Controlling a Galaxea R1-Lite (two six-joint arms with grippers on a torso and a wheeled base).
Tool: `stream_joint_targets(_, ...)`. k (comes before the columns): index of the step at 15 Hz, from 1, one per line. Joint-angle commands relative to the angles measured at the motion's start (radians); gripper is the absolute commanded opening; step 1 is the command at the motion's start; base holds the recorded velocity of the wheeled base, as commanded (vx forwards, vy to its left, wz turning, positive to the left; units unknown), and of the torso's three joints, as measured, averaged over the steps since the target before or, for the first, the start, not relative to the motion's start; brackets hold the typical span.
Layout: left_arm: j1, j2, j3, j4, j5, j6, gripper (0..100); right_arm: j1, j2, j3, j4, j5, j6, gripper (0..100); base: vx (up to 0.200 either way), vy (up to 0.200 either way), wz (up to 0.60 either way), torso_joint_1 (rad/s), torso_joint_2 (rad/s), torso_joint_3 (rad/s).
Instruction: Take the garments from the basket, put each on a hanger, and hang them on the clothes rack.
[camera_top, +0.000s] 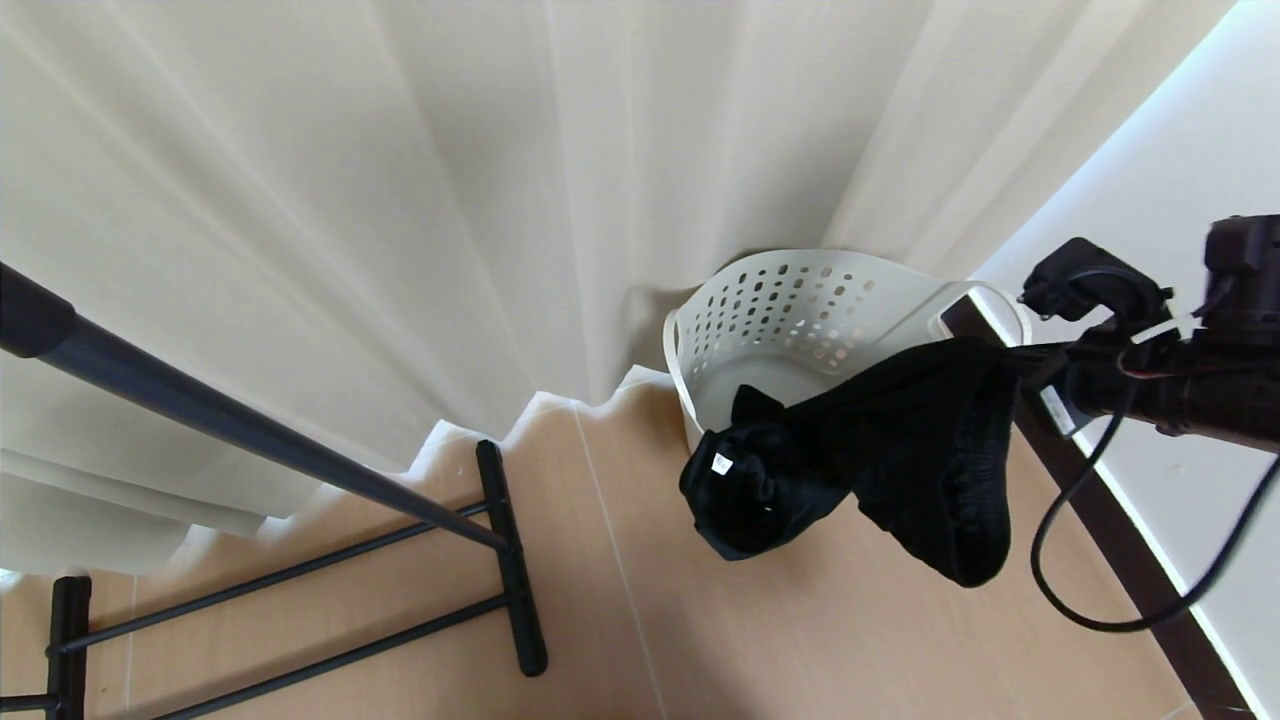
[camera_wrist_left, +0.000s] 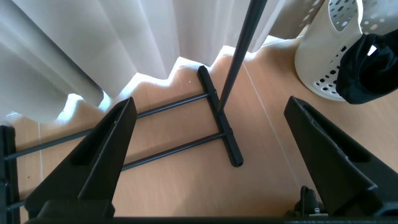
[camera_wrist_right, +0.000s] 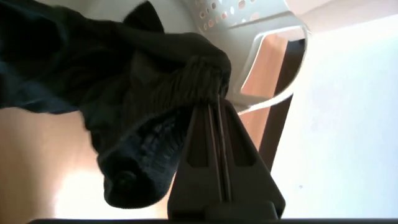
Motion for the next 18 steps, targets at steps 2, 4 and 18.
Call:
stream_joint_targets(2, 0.000, 0.000, 0.000, 0.000, 0.000, 0.002, 100, 0.054, -0.337, 0.206, 0.000, 0.077, 0.075, 0, 0.000, 0.000, 0.00, 0.000, 0.00, 0.000)
stream_joint_targets(4, 0.000, 0.000, 0.000, 0.000, -0.002, 0.003, 100, 0.118, -0.438, 0.277, -0.001, 0.094, 0.104, 0, 0.000, 0.000, 0.00, 0.000, 0.00, 0.000)
stream_joint_targets(18, 0.000, 0.000, 0.000, 0.000, -0.002, 0.002, 100, 0.115, -0.302, 0.312, -0.135, 0.094, 0.145, 0, 0.000, 0.000, 0.00, 0.002, 0.00, 0.100)
